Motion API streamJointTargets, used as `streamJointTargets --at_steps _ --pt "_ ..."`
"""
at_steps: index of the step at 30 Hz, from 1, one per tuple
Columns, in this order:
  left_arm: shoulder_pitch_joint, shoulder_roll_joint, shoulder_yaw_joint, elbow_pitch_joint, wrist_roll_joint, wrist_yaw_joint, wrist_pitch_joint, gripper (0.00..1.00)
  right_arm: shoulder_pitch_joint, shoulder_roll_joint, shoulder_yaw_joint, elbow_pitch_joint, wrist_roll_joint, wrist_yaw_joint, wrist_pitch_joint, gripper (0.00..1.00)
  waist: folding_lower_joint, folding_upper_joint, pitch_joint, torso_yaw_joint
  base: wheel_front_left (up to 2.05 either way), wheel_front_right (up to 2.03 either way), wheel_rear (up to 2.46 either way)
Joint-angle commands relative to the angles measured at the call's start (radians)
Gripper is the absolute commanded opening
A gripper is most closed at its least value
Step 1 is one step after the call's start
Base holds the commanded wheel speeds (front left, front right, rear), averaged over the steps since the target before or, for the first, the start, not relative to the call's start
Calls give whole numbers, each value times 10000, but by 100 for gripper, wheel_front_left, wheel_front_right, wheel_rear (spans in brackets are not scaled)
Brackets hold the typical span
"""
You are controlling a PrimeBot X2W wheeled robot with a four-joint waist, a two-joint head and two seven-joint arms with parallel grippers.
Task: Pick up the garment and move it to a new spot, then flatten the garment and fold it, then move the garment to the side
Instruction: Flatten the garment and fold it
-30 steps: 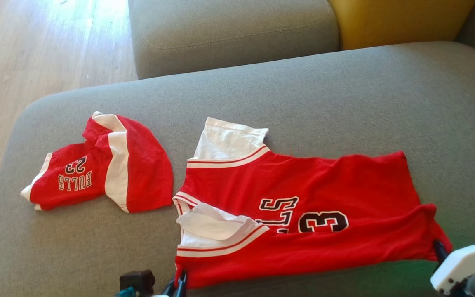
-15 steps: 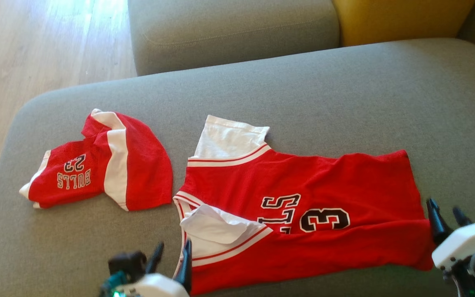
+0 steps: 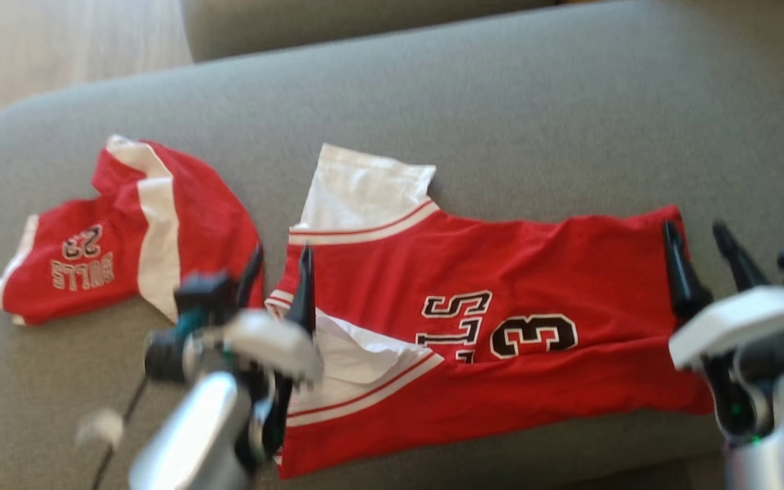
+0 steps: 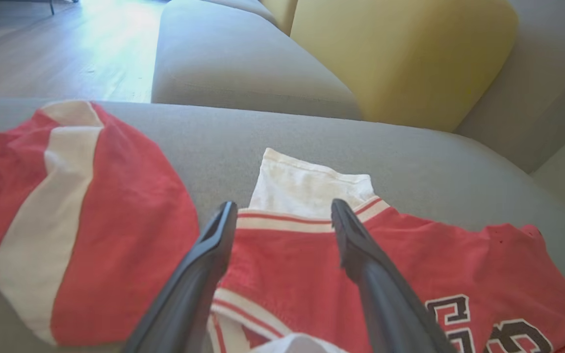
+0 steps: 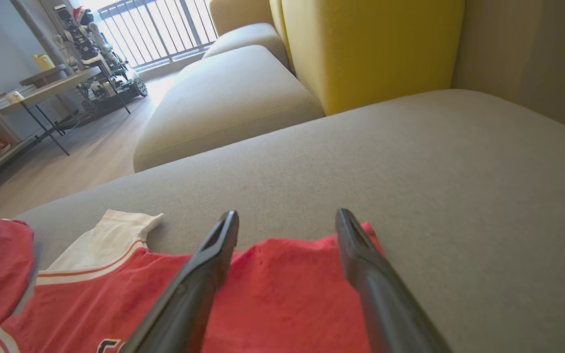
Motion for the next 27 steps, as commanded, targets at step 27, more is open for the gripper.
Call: streamJointTargets --at_steps 27 --pt "-7746 -384 -444 7477 1234 -1176 1223 100 -1516 -133 1337 -449 640 71 -1018 100 0 0 2920 -1271 0 0 0"
